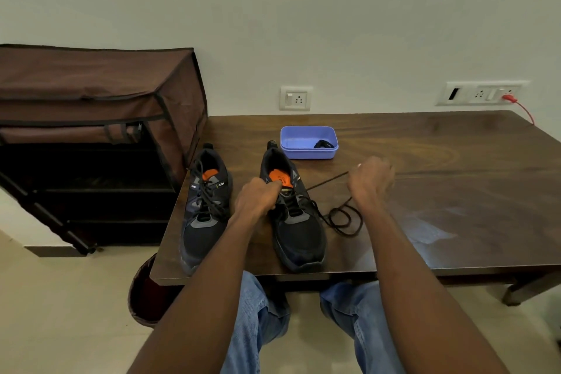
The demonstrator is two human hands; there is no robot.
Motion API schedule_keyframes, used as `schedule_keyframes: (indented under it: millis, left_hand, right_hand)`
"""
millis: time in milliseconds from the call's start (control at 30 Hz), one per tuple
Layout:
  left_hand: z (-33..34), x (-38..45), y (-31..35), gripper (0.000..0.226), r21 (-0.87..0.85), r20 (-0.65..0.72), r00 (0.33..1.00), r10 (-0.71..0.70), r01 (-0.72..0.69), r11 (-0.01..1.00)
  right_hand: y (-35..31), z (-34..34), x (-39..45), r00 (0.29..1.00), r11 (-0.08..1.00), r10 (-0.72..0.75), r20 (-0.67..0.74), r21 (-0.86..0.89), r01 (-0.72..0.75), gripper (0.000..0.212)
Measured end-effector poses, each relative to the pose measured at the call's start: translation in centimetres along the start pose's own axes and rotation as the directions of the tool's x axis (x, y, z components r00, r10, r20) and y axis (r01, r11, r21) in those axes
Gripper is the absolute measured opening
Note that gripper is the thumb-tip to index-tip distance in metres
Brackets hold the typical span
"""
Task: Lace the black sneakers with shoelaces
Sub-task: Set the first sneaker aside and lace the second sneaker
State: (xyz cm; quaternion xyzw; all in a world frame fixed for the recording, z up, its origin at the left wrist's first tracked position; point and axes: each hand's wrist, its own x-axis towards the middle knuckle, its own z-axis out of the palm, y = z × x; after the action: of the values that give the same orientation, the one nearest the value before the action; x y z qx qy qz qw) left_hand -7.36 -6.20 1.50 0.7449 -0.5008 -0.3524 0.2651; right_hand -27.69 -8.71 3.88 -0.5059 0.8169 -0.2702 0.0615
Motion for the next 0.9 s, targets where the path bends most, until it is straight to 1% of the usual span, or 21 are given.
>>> schedule_keyframes:
  millis: [33,67,100,133,167,200,233,267,300,333,400,467,533,567,633,733,767,833,867,900]
  left_hand:
    - [0.0,0.0,0.0,0.034,0.001,0.000,1.000,0.004,-0.004,1.000]
    - [0.0,-0.1,0.0,0.034,0.001,0.000,1.000,0.007,-0.007,1.000]
    - [0.0,-0.1,0.0,0.033,-0.001,0.002,1.000,0.008,-0.008,1.000]
    - [0.0,-0.1,0.0,0.033,-0.003,0.003,1.000,0.010,-0.010,1.000]
    - [0.0,-0.1,0.0,0.032,-0.004,0.005,1.000,0.008,-0.008,1.000]
    - [0.0,-0.1,0.0,0.032,-0.004,0.005,1.000,0.008,-0.008,1.000]
    - [0.0,-0.1,0.0,0.032,-0.002,0.007,1.000,0.008,-0.008,1.000]
    - [0.0,-0.1,0.1,0.033,0.002,0.006,1.000,0.006,-0.006,1.000]
    - [0.0,-0.1,0.1,0.033,0.005,0.004,1.000,0.004,-0.005,1.000]
    - [0.0,-0.1,0.1,0.033,0.008,0.002,1.000,0.000,0.000,1.000]
    - [-0.1,-0.3,0.3,0.033,0.012,-0.002,1.000,-0.005,0.005,1.000]
    - [-0.1,-0.3,0.3,0.034,0.021,-0.007,1.000,-0.001,0.001,1.000]
    - [-0.2,-0.4,0.3,0.036,0.027,-0.010,1.000,0.003,-0.003,1.000]
    - [-0.2,-0.5,0.3,0.036,0.021,-0.010,1.000,0.008,-0.007,1.000]
    - [-0.2,-0.4,0.3,0.037,0.003,-0.011,1.000,0.015,-0.014,1.000]
    - [-0.3,-0.4,0.1,0.036,0.002,-0.020,1.000,0.012,-0.012,1.000]
    - [-0.4,-0.4,0.0,0.036,-0.004,-0.022,1.000,0.010,-0.010,1.000]
    - [-0.4,-0.4,-0.2,0.036,-0.021,-0.014,1.000,0.012,-0.012,1.000]
    - [-0.4,-0.3,-0.2,0.036,-0.024,-0.009,1.000,0.014,-0.014,1.000]
    - [-0.3,-0.2,-0.3,0.036,-0.022,-0.008,1.000,0.017,-0.018,1.000]
  right_hand:
    - [0.1,0.0,-0.1,1.000,1.000,-0.001,0.011,-0.021,0.002,0.024]
    - [-0.1,0.2,-0.3,0.999,0.999,-0.033,0.041,-0.035,0.035,0.024]
    - [-0.4,0.6,-0.5,0.991,0.994,-0.106,0.078,-0.026,0.108,0.024]
    - [-0.8,1.3,-0.6,0.968,0.976,-0.218,0.122,0.013,0.218,0.025]
    - [-1.3,2.0,-0.8,0.925,0.942,-0.337,0.177,0.082,0.327,0.025]
    - [-2.0,2.5,-1.3,0.863,0.897,-0.441,0.248,0.156,0.413,0.025]
    - [-2.7,3.0,-1.9,0.789,0.852,-0.523,0.323,0.189,0.488,0.025]
    - [-3.2,3.5,-2.6,0.717,0.813,-0.573,0.396,0.169,0.557,0.026]
    - [-3.6,3.7,-3.2,0.662,0.784,-0.585,0.468,0.119,0.609,0.028]
    - [-3.9,4.0,-3.9,0.629,0.758,-0.585,0.513,0.070,0.648,0.030]
    - [-4.2,4.0,-4.6,0.600,0.732,-0.576,0.555,0.024,0.680,0.031]
    - [-4.4,3.8,-4.6,0.597,0.744,-0.598,0.535,0.093,0.662,0.024]
    - [-4.5,3.2,-4.6,0.622,0.792,-0.578,0.528,0.180,0.583,0.014]
    - [-4.4,3.0,-4.4,0.652,0.832,-0.535,0.537,0.201,0.517,0.014]
    - [-4.2,2.5,-3.6,0.738,0.902,-0.430,0.520,0.207,0.380,0.018]
    - [-2.9,1.0,-2.0,0.889,0.961,-0.274,0.368,0.139,0.239,0.022]
    - [-2.3,0.5,-1.4,0.928,0.976,-0.209,0.309,0.122,0.180,0.022]
    - [-1.1,-0.3,-0.5,0.969,0.996,-0.081,0.233,0.054,0.070,0.015]
    - [-0.6,-0.5,-0.3,0.975,0.999,-0.035,0.222,-0.014,0.039,0.015]
    - [-0.3,-0.4,-0.4,0.973,0.995,-0.018,0.228,-0.089,0.039,0.019]
